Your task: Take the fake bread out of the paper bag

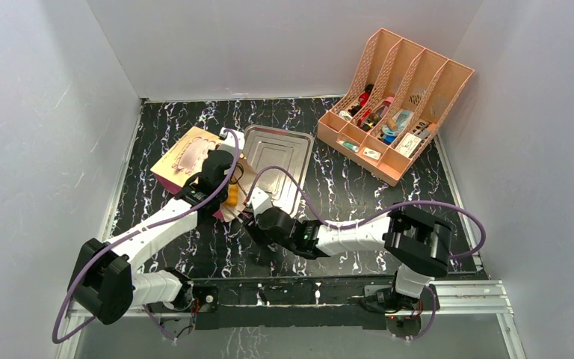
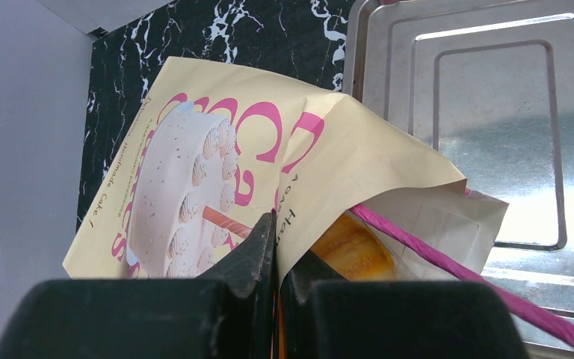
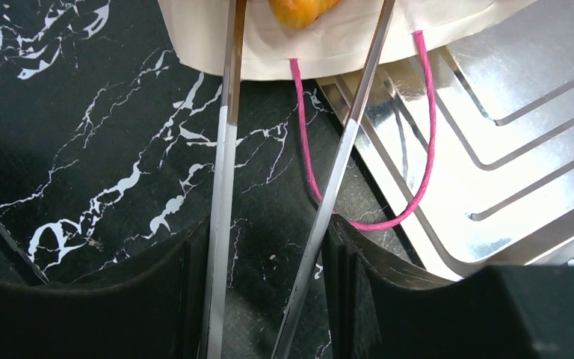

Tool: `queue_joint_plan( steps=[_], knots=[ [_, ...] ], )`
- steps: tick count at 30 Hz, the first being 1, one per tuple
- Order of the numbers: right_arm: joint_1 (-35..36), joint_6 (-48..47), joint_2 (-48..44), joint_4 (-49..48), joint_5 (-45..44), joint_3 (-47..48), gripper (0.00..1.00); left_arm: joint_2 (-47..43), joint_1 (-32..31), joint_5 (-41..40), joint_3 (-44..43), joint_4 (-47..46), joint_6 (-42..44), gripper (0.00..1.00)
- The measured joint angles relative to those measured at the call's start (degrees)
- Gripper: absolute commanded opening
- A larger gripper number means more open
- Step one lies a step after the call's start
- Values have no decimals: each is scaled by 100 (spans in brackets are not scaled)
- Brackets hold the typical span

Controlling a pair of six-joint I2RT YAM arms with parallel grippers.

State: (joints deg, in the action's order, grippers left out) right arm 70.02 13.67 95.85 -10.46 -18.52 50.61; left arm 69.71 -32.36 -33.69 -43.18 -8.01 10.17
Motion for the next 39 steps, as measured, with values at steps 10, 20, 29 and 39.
queue_joint_plan(
  steps=[10,20,29,39],
  knots=[
    [7,33,42,46,-50,15,18,0,0,0,0,-2,0,0],
    [186,42,-284,160,-317,-33,7,-2,0,-7,0,-2,2,0],
    [236,256,-1362,568,-577,-522,6,-4,0,-179,0,-4,35,0],
    [328,791,-2999,1390,-916,-1196,5,-15,660,-267,-160,133,-24,0]
  ],
)
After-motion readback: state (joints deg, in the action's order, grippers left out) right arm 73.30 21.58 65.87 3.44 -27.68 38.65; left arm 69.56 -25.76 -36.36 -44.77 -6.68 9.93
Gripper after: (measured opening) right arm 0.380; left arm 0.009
